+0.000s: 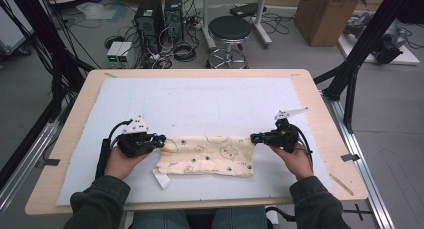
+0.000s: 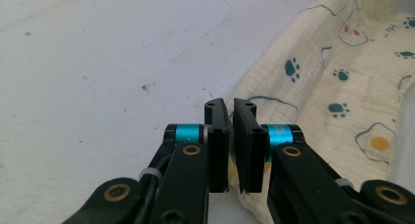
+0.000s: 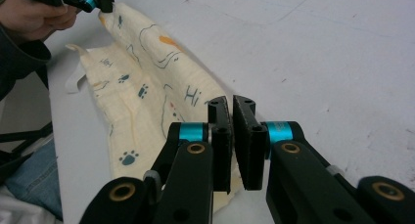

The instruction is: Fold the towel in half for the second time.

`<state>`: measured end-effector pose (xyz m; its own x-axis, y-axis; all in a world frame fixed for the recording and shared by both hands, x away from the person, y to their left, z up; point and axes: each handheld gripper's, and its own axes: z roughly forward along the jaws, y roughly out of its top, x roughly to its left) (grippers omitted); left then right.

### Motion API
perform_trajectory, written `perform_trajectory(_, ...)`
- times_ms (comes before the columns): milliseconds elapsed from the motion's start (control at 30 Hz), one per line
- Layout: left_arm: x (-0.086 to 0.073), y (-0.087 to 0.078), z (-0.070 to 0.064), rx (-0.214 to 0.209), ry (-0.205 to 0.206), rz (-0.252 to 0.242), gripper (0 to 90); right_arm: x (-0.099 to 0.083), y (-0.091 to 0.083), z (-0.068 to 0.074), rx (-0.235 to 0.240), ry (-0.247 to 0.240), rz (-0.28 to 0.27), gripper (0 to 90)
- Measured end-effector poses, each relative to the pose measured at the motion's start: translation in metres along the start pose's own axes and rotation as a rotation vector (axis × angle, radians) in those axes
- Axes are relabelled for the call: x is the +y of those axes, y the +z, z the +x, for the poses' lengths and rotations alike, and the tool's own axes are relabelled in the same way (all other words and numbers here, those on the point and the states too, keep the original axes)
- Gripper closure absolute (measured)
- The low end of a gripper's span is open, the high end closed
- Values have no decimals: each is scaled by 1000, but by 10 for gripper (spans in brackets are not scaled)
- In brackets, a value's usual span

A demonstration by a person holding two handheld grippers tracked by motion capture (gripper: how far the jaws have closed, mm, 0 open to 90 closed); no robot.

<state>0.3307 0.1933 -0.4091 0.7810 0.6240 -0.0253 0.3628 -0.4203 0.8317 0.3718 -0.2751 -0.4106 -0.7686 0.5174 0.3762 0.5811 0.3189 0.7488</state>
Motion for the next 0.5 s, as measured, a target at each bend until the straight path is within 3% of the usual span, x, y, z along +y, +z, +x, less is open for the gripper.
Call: perform_trajectory(500, -10, -8, -16, -32, 50, 6, 835, -13, -7, 15, 35, -35, 16, 859)
